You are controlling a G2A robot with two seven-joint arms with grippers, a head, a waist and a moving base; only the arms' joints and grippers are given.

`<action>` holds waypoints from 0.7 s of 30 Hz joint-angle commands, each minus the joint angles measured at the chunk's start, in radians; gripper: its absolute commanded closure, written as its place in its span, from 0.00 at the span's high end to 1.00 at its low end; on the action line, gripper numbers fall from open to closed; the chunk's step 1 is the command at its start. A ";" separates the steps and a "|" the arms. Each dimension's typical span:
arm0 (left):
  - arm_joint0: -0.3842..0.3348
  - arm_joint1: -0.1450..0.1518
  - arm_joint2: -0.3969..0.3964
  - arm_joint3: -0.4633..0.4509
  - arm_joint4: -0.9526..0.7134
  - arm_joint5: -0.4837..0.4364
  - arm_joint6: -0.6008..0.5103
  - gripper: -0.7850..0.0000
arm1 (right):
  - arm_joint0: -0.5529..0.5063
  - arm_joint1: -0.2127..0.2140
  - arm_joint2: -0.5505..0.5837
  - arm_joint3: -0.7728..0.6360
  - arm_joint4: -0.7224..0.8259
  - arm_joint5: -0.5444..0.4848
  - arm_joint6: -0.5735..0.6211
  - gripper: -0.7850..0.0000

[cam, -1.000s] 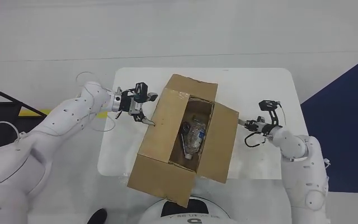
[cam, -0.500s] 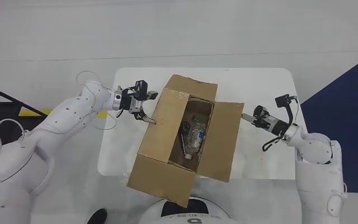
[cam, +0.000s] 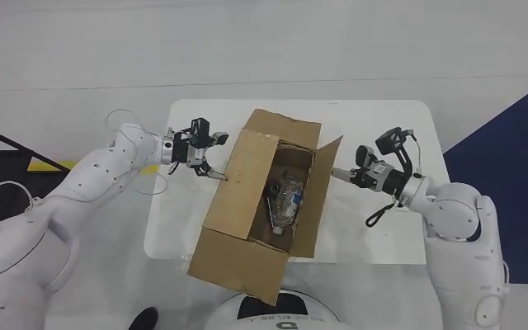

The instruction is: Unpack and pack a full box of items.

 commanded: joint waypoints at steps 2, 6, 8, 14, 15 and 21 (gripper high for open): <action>0.007 0.009 -0.013 -0.006 0.000 0.004 0.004 1.00 | -0.018 0.006 0.044 0.010 -0.002 0.023 -0.034 1.00; 0.015 0.021 -0.030 -0.020 0.001 0.002 0.002 1.00 | -0.068 0.013 0.157 0.034 0.034 0.059 -0.115 1.00; 0.018 0.026 -0.037 -0.027 0.001 -0.001 -0.001 1.00 | -0.111 0.015 0.211 0.018 0.075 0.059 -0.152 1.00; 0.026 0.037 -0.060 -0.042 0.000 -0.008 -0.008 1.00 | -0.179 0.020 0.211 -0.140 0.056 0.023 -0.160 1.00; 0.027 0.039 -0.063 -0.045 0.001 -0.008 -0.008 1.00 | -0.172 0.021 0.175 -0.180 0.025 0.016 -0.148 1.00; 0.045 0.059 -0.090 -0.047 0.001 0.012 0.012 1.00 | -0.046 0.022 -0.123 -0.276 -0.174 0.042 -0.084 1.00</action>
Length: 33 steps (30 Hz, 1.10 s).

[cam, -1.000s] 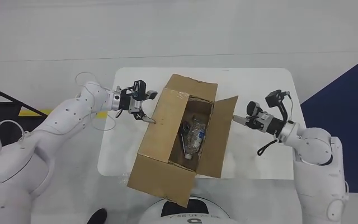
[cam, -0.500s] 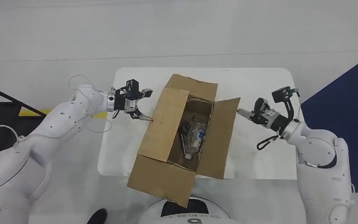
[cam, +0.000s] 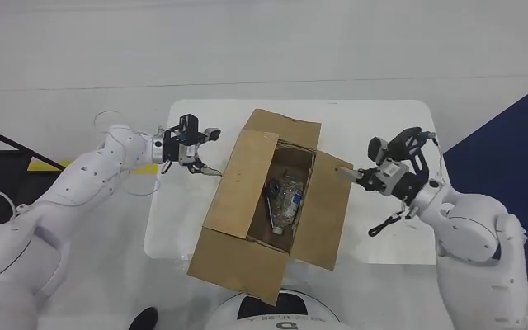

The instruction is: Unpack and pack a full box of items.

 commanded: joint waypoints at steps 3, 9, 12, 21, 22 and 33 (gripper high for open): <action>0.021 0.022 -0.025 0.008 -0.006 0.029 0.029 1.00 | 0.128 -0.003 -0.204 0.034 -0.175 0.024 0.035 1.00; 0.072 0.077 -0.083 0.038 -0.039 0.099 0.099 1.00 | 0.270 -0.018 -0.503 0.131 -0.620 0.069 0.015 1.00; 0.109 0.112 -0.115 0.051 -0.066 0.131 0.131 1.00 | 0.324 -0.023 -0.629 0.202 -0.858 0.044 0.028 1.00; 0.220 0.200 -0.191 0.006 -0.118 0.171 0.171 1.00 | 0.439 -0.071 -0.841 0.317 -0.982 0.129 0.001 1.00; 0.230 0.206 -0.195 -0.004 -0.119 0.172 0.172 1.00 | 0.450 -0.079 -0.843 0.322 -0.931 0.157 -0.014 1.00; 0.275 0.217 -0.233 -0.060 -0.122 0.154 0.154 1.00 | 0.534 -0.137 -0.862 0.308 -0.559 0.350 -0.045 1.00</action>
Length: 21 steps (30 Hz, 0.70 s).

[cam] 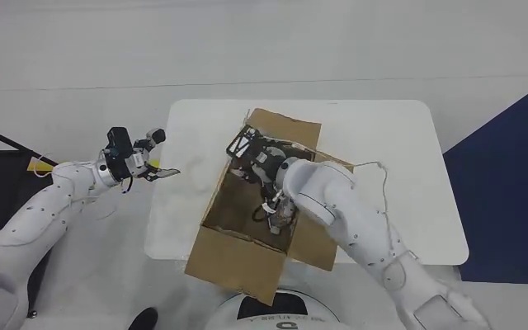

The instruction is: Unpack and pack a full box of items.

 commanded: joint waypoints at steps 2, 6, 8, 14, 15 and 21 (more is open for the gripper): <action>0.003 -0.002 -0.009 -0.005 0.004 -0.004 -0.004 1.00 | 0.026 -0.020 -0.071 0.016 0.010 0.032 -0.011 1.00; 0.010 -0.002 -0.024 -0.008 0.006 -0.002 -0.002 1.00 | 0.103 -0.055 -0.194 0.104 -0.043 0.018 0.007 1.00; 0.016 -0.003 -0.031 -0.007 0.005 0.000 0.000 1.00 | 0.144 -0.078 -0.251 0.168 -0.059 0.025 0.027 1.00; 0.042 -0.003 -0.053 -0.003 -0.007 0.019 0.019 1.00 | 0.228 -0.137 -0.328 0.306 -0.078 0.076 0.043 1.00; 0.046 -0.002 -0.058 -0.001 -0.009 0.021 0.021 1.00 | 0.233 -0.140 -0.320 0.309 -0.074 0.085 0.038 1.00; 0.065 0.002 -0.081 0.001 -0.010 0.024 0.024 1.00 | 0.164 -0.100 -0.105 0.190 0.035 0.058 0.002 1.00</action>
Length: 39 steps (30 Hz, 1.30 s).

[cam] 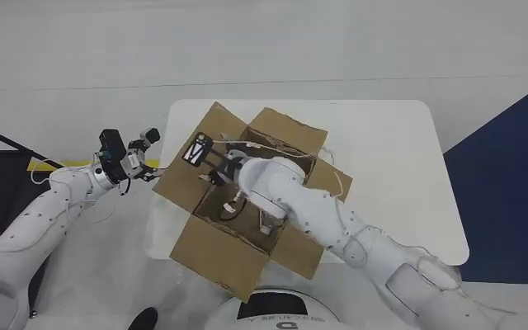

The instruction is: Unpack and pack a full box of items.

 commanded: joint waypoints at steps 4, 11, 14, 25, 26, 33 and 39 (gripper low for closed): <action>0.007 0.002 -0.019 0.000 0.006 -0.006 -0.006 1.00 | -0.166 0.068 0.303 -0.181 0.076 -0.074 -0.005 1.00; 0.014 0.011 -0.057 0.007 0.019 -0.012 -0.012 1.00 | -0.335 0.119 0.686 -0.196 0.294 -0.106 -0.036 1.00; 0.020 0.015 -0.072 0.002 0.026 -0.020 -0.020 1.00 | -0.328 0.124 0.769 -0.076 0.432 -0.092 -0.016 1.00; 0.035 0.006 -0.096 -0.008 0.028 -0.046 -0.090 1.00 | -0.128 0.115 0.731 0.477 0.736 -0.089 0.105 1.00; 0.036 0.005 -0.098 -0.008 0.029 -0.047 -0.094 1.00 | -0.113 0.113 0.725 0.502 0.766 -0.105 0.110 1.00; 0.038 0.001 -0.116 -0.018 0.043 -0.059 -0.117 1.00 | -0.092 0.113 0.763 0.566 1.050 -0.257 0.149 1.00; 0.044 -0.003 -0.127 -0.022 0.054 -0.065 -0.127 1.00 | -0.124 0.128 0.817 0.533 1.235 -0.356 0.231 1.00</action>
